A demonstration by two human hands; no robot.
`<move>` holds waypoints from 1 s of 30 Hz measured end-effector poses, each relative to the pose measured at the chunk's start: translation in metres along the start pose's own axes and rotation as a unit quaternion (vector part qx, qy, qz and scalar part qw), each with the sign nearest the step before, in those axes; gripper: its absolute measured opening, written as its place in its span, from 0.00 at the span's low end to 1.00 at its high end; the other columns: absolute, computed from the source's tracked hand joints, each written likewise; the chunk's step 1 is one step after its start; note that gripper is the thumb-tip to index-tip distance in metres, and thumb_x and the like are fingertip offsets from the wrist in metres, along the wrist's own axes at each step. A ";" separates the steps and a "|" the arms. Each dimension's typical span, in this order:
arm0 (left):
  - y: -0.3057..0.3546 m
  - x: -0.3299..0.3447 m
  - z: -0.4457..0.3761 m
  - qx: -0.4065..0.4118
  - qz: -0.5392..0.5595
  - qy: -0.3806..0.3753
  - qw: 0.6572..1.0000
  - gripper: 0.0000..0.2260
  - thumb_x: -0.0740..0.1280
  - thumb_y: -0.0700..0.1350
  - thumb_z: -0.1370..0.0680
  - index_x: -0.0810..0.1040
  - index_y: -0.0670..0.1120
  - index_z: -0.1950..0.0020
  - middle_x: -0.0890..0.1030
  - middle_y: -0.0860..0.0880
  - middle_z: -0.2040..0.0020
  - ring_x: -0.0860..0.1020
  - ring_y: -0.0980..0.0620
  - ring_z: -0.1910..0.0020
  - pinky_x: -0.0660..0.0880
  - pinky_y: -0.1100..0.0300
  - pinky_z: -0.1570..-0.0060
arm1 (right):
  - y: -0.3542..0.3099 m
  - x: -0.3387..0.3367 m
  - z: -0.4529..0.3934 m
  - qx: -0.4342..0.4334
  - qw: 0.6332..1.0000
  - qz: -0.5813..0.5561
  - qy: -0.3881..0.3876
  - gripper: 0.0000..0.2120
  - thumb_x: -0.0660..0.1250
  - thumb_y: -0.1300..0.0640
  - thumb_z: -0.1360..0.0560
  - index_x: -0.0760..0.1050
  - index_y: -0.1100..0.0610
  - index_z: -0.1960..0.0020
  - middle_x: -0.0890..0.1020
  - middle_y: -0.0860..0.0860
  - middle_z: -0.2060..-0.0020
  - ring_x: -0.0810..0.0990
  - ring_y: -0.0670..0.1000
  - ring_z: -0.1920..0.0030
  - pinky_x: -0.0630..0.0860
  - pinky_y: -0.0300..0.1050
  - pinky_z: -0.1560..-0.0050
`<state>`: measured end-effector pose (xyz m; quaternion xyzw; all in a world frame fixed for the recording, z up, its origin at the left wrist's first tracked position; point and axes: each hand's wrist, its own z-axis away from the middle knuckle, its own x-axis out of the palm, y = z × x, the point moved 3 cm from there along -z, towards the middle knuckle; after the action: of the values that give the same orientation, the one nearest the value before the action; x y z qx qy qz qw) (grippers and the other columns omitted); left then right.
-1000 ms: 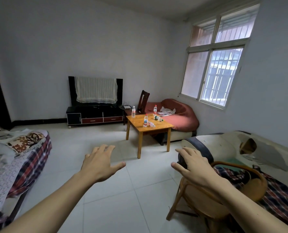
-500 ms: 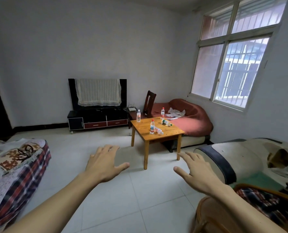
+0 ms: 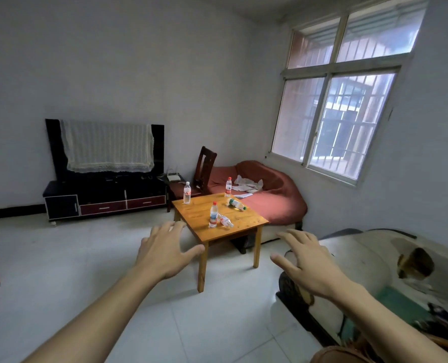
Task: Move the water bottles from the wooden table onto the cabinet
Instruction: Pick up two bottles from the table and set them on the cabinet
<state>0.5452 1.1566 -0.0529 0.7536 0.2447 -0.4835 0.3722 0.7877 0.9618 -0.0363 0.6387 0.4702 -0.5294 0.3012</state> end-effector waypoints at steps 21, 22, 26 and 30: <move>0.018 0.145 -0.346 -0.010 -0.027 -0.038 0.999 0.37 0.64 0.70 0.28 0.62 0.55 0.24 0.65 0.52 0.25 0.64 0.49 0.26 0.69 0.48 0.33 | 0.152 0.126 -0.338 0.004 1.000 -0.008 -0.002 0.38 0.42 0.29 0.30 0.64 0.45 0.27 0.68 0.45 0.29 0.63 0.51 0.28 0.67 0.51 0.35; 0.019 0.155 -0.361 -0.016 -0.027 -0.043 0.999 0.38 0.64 0.70 0.28 0.61 0.55 0.23 0.65 0.52 0.24 0.64 0.49 0.26 0.69 0.48 0.33 | 0.161 0.131 -0.355 0.006 1.000 -0.009 -0.004 0.39 0.42 0.29 0.31 0.64 0.45 0.26 0.68 0.46 0.28 0.63 0.52 0.28 0.67 0.52 0.34; 0.017 0.196 -0.415 -0.030 -0.029 -0.080 0.996 0.39 0.64 0.70 0.28 0.60 0.54 0.23 0.63 0.52 0.23 0.64 0.49 0.26 0.69 0.49 0.32 | 0.189 0.155 -0.410 0.016 0.999 -0.016 -0.022 0.40 0.41 0.28 0.31 0.62 0.44 0.26 0.67 0.47 0.26 0.61 0.52 0.26 0.66 0.54 0.32; 0.010 0.232 -0.479 -0.034 -0.013 -0.095 0.995 0.39 0.64 0.70 0.28 0.60 0.54 0.23 0.63 0.52 0.23 0.64 0.49 0.27 0.70 0.49 0.33 | 0.211 0.181 -0.471 0.024 0.999 -0.014 -0.031 0.40 0.41 0.27 0.32 0.63 0.44 0.26 0.67 0.45 0.27 0.61 0.51 0.26 0.67 0.54 0.32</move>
<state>0.9100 1.5344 -0.1389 0.6876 0.2346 -0.5494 0.4128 1.1660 1.3494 -0.1119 0.6227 0.4564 -0.5641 0.2928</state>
